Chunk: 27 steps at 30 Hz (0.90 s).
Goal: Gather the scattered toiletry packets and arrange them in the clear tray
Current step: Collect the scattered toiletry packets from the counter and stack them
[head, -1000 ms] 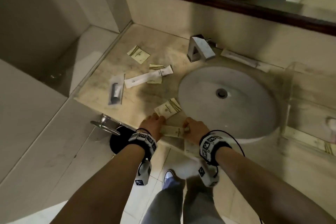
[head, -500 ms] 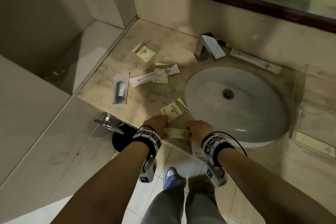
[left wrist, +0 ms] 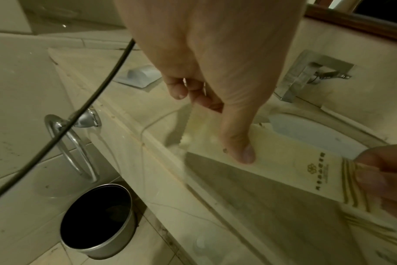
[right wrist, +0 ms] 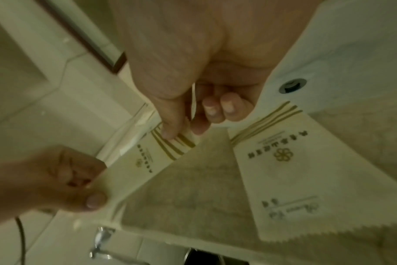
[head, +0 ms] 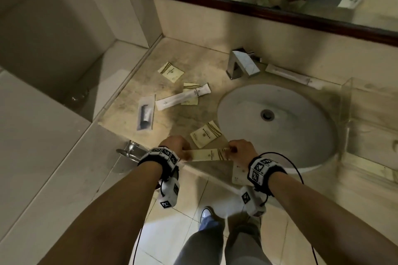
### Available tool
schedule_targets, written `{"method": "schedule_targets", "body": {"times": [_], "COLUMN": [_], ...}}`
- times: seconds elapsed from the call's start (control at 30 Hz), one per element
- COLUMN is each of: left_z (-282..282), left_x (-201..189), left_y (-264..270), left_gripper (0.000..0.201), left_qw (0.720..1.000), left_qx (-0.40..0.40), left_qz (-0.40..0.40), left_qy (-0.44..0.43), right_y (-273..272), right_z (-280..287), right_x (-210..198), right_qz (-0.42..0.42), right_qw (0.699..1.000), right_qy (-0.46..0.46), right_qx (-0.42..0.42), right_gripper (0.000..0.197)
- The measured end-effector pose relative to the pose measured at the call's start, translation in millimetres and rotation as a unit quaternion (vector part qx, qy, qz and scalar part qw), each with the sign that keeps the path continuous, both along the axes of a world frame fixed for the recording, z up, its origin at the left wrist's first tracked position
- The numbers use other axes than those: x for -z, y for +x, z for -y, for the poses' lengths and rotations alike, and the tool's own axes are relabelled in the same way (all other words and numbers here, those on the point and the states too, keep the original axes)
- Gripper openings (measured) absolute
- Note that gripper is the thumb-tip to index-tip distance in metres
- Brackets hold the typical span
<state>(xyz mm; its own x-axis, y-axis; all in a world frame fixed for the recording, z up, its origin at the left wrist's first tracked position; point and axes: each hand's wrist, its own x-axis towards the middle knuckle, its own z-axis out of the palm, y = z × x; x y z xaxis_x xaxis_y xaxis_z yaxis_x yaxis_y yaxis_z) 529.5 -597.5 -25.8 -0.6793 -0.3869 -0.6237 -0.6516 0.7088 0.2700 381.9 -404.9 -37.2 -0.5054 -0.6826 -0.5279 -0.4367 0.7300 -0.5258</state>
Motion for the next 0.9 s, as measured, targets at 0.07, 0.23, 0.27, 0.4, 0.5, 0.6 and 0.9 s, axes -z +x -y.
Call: {"method": "schedule_targets", "body": {"times": [0.07,0.23,0.27,0.4,0.5,0.6,0.9], "left_z": [-5,-37,-49,-109,-165,-212,-340], "left_x": [0,-3,-4,-11,-19,-22,-16], "left_y": [-10,-59,-73,-120,-160,-195,-281], "left_gripper": [0.026,0.027,0.027,0.030,0.029,0.027,0.017], "left_qw": [1.000,0.997,0.995,0.992,0.989,0.989,0.993], "left_qx": [-0.010,0.027,0.040,0.089,0.107,0.095,0.035], "left_qz": [-0.007,-0.048,-0.057,-0.073,-0.085,-0.093,-0.106], "left_qy": [0.002,0.053,0.065,0.054,0.048,0.064,0.046], "right_y": [-7,-43,-52,-85,-113,-142,-230], "right_z": [-9,-76,-95,-164,-219,-269,-390], "right_x": [-7,-18,-20,-26,-28,-25,-29], "right_qz": [0.000,-0.019,-0.027,-0.041,-0.036,-0.031,0.007], "right_qw": [1.000,0.994,0.992,0.986,0.980,0.975,0.966], "right_qy": [-0.018,0.002,0.005,0.031,0.033,0.013,0.026], "right_qx": [0.026,0.109,0.127,0.159,0.191,0.218,0.257], "right_gripper": [0.013,0.017,0.017,0.019,0.018,0.030,0.034]}}
